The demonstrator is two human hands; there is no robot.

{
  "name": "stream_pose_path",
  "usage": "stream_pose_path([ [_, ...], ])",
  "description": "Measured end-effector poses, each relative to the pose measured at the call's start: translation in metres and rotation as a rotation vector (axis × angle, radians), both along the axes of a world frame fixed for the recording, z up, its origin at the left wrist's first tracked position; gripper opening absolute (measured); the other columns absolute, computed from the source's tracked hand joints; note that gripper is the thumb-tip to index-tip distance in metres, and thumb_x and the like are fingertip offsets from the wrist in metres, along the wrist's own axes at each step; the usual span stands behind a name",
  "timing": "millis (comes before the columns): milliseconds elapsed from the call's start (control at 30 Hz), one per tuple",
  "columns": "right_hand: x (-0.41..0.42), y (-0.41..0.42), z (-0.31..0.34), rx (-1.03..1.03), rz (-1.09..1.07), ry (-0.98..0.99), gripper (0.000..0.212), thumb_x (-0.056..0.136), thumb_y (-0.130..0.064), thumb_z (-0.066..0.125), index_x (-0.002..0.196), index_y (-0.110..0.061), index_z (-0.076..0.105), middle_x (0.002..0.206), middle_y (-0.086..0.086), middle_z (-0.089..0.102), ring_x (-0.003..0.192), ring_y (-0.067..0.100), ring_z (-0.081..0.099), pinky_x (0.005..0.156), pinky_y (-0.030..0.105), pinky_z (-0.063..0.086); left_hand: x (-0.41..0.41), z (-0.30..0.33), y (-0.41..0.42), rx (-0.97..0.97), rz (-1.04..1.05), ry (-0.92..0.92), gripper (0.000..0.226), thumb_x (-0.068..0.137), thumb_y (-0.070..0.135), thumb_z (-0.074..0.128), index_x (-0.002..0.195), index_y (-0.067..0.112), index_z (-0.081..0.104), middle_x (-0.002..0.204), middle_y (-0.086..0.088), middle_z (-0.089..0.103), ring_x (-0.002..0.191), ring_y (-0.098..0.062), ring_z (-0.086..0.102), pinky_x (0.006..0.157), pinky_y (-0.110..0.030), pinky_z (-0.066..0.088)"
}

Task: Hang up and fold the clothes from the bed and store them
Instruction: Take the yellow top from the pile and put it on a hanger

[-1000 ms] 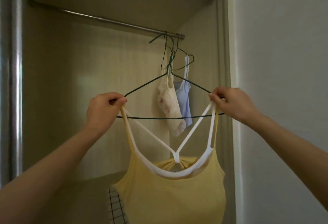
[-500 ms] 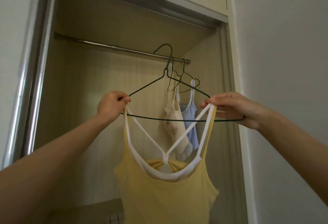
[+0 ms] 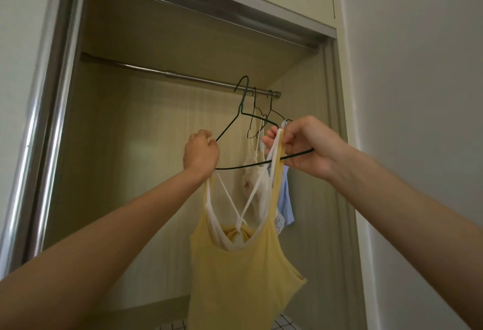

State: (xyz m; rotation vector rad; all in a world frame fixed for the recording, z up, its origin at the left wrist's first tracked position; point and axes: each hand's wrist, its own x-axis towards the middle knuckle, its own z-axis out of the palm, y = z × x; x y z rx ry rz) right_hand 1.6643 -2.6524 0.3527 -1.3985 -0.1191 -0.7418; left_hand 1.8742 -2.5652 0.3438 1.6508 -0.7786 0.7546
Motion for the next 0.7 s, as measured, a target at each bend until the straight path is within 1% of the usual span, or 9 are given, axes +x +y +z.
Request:
stream_pose_path([
  [100,0.016,-0.001,0.01,-0.018,-0.053,-0.014,0.028,0.081,0.012,0.034,0.089,-0.001,0.058,0.084,0.007,0.064,0.08,0.018,0.071,0.093,0.034,0.052,-0.047,0.007,-0.004,-0.07,-0.259,-0.106,0.027,0.103,0.023,0.039,0.111,0.014,0.062,0.109,-0.001,0.064,0.099,-0.017,0.058,0.085,-0.032,0.044],
  [200,0.036,-0.001,0.021,-0.04,-0.063,-0.015,0.027,0.079,0.011,0.035,0.085,-0.002,0.058,0.079,0.007,0.067,0.065,0.015,0.07,0.083,0.032,0.051,-0.076,0.022,-0.008,-0.001,-0.478,-0.013,0.037,0.102,0.027,0.034,0.089,0.017,0.067,0.088,0.0,0.07,0.083,-0.015,0.062,0.072,-0.027,0.044],
  [233,0.042,-0.001,0.025,-0.062,-0.079,-0.014,0.025,0.077,0.01,0.035,0.077,-0.004,0.056,0.072,0.006,0.067,0.061,0.016,0.068,0.08,0.033,0.052,-0.08,0.028,-0.011,0.027,-0.515,0.027,0.04,0.102,0.031,0.034,0.082,0.018,0.066,0.084,-0.002,0.07,0.08,-0.016,0.062,0.072,-0.028,0.045],
  [300,0.053,0.003,0.033,-0.108,-0.146,-0.029,0.022,0.076,0.009,0.036,0.066,-0.007,0.048,0.05,0.003,0.056,0.051,0.017,0.058,0.064,0.031,0.049,-0.083,0.037,-0.015,0.054,-0.549,0.075,0.038,0.099,0.034,0.038,0.073,0.019,0.061,0.08,-0.003,0.067,0.078,-0.02,0.061,0.078,-0.031,0.046],
  [367,0.066,0.008,0.039,-0.132,-0.235,-0.055,0.024,0.078,0.007,0.035,0.062,-0.01,0.042,0.042,0.001,0.046,0.048,0.016,0.049,0.056,0.027,0.041,-0.08,0.044,-0.018,0.046,-0.59,0.11,0.03,0.096,0.033,0.042,0.075,0.018,0.058,0.076,-0.001,0.064,0.076,-0.019,0.059,0.077,-0.03,0.047],
  [467,0.085,0.008,0.047,-0.128,-0.278,-0.119,0.024,0.082,0.004,0.035,0.066,-0.014,0.04,0.06,0.004,0.04,0.051,0.016,0.046,0.054,0.025,0.033,-0.073,0.054,-0.018,0.02,-0.673,0.186,0.028,0.095,0.03,0.046,0.071,0.019,0.057,0.059,0.005,0.061,0.059,-0.01,0.06,0.064,-0.021,0.048],
  [567,0.1,0.005,0.053,-0.15,-0.258,-0.13,0.026,0.095,0.0,0.037,0.072,-0.014,0.041,0.064,0.001,0.038,0.036,0.006,0.044,0.04,0.013,0.033,-0.064,0.063,-0.018,0.007,-0.7,0.269,0.032,0.095,0.021,0.046,0.062,0.017,0.048,0.042,0.006,0.051,0.038,-0.006,0.052,0.045,-0.014,0.041],
  [633,0.115,0.004,0.055,-0.124,-0.338,-0.139,0.023,0.09,0.005,0.035,0.072,-0.011,0.037,0.061,0.005,0.035,0.043,0.013,0.043,0.041,0.019,0.029,-0.054,0.066,-0.02,-0.016,-0.69,0.286,0.037,0.095,0.015,0.044,0.058,0.016,0.04,0.033,0.006,0.042,0.026,-0.005,0.041,0.034,-0.01,0.031],
  [700,0.133,0.005,0.055,-0.114,-0.419,-0.137,0.021,0.083,0.006,0.033,0.071,-0.011,0.035,0.058,0.005,0.034,0.047,0.014,0.04,0.04,0.022,0.025,-0.045,0.07,-0.025,-0.03,-0.669,0.317,0.035,0.094,0.013,0.045,0.059,0.015,0.04,0.035,0.003,0.042,0.027,-0.007,0.042,0.033,-0.009,0.031],
])
